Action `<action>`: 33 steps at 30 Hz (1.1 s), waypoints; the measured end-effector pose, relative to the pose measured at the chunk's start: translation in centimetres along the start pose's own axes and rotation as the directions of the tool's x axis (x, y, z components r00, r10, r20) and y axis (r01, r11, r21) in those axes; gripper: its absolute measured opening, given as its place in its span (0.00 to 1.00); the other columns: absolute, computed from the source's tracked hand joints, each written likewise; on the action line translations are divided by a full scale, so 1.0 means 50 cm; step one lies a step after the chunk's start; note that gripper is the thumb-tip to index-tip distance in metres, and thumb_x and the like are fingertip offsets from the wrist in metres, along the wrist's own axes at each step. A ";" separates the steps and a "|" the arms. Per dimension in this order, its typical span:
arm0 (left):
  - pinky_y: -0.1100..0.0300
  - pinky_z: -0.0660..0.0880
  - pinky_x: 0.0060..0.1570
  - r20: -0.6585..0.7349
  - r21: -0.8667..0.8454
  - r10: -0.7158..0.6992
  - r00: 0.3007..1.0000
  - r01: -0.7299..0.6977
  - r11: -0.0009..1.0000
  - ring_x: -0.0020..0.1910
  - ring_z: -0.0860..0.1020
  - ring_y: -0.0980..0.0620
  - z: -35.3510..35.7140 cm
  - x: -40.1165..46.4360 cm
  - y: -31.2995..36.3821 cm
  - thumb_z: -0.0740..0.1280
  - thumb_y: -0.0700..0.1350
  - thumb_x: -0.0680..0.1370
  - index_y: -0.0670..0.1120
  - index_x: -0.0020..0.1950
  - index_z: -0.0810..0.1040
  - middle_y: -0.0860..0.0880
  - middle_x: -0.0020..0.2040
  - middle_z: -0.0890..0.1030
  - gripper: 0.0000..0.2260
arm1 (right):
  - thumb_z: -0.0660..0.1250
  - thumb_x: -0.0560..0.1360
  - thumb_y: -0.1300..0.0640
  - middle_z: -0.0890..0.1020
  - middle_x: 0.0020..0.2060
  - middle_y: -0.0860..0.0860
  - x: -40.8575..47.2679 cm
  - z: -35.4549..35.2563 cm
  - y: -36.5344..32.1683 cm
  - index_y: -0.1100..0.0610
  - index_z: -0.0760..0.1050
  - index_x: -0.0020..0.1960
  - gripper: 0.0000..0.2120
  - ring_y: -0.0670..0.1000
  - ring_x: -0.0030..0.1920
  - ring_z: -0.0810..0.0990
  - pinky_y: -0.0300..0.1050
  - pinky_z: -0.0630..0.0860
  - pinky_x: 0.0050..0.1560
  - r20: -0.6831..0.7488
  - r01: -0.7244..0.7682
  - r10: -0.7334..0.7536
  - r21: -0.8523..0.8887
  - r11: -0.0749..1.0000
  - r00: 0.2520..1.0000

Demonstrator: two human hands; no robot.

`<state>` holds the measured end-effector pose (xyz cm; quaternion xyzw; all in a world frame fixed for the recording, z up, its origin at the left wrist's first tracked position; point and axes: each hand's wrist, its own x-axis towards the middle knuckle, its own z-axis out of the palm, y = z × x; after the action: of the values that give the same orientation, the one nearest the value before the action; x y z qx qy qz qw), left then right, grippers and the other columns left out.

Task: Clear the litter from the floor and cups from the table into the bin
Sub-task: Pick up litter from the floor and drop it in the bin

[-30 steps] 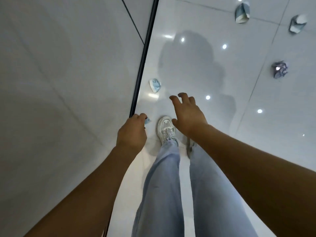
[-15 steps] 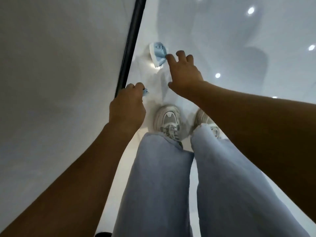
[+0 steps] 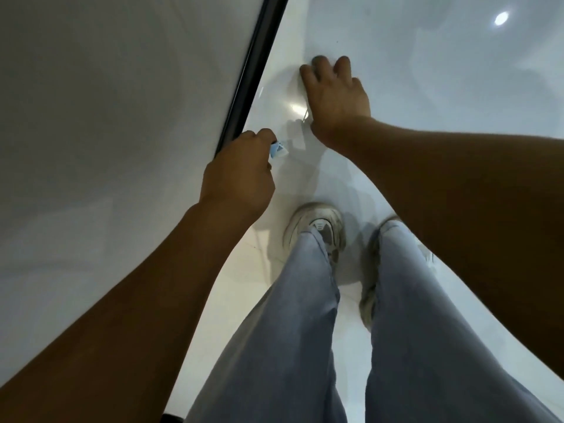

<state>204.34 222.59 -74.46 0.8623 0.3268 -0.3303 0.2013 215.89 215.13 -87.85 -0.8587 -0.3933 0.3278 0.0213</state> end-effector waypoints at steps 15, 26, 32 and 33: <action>0.59 0.69 0.46 0.056 0.041 0.033 0.998 -0.035 0.999 0.52 0.76 0.45 -0.007 -0.041 0.020 0.63 0.39 0.79 0.44 0.64 0.72 0.43 0.59 0.77 0.13 | 0.70 0.68 0.65 0.67 0.66 0.59 -0.161 0.000 0.002 0.62 0.57 0.74 0.38 0.59 0.65 0.67 0.48 0.75 0.54 0.034 0.022 -0.023 0.030 0.999 0.999; 0.55 0.70 0.45 0.038 -0.001 0.072 0.997 -0.072 0.997 0.52 0.76 0.43 -0.220 -0.368 0.116 0.64 0.36 0.77 0.44 0.62 0.73 0.43 0.57 0.77 0.14 | 0.71 0.74 0.55 0.62 0.71 0.57 -0.541 -0.366 -0.074 0.53 0.62 0.72 0.30 0.59 0.67 0.65 0.51 0.78 0.52 0.077 0.049 -0.053 0.056 0.997 0.996; 0.55 0.72 0.47 -0.068 -0.044 0.120 0.990 -0.123 0.991 0.54 0.76 0.44 -0.290 -0.580 0.173 0.62 0.38 0.78 0.44 0.65 0.72 0.44 0.57 0.77 0.15 | 0.69 0.74 0.56 0.64 0.69 0.56 -0.731 -0.529 -0.137 0.54 0.64 0.70 0.27 0.58 0.64 0.66 0.48 0.75 0.47 0.047 0.022 -0.023 0.027 0.999 0.999; 0.55 0.73 0.49 -0.068 -0.034 0.110 0.992 -0.113 0.993 0.54 0.76 0.44 -0.289 -0.609 0.170 0.61 0.39 0.78 0.45 0.65 0.71 0.44 0.57 0.76 0.15 | 0.69 0.74 0.56 0.65 0.68 0.56 -0.755 -0.539 -0.148 0.54 0.64 0.70 0.27 0.58 0.64 0.66 0.47 0.75 0.46 0.046 0.023 -0.024 0.017 1.000 0.999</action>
<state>199.31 211.62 -41.87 0.8857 0.2907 -0.2837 0.2248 208.67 200.15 -43.91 -0.8460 -0.4010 0.3506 0.0232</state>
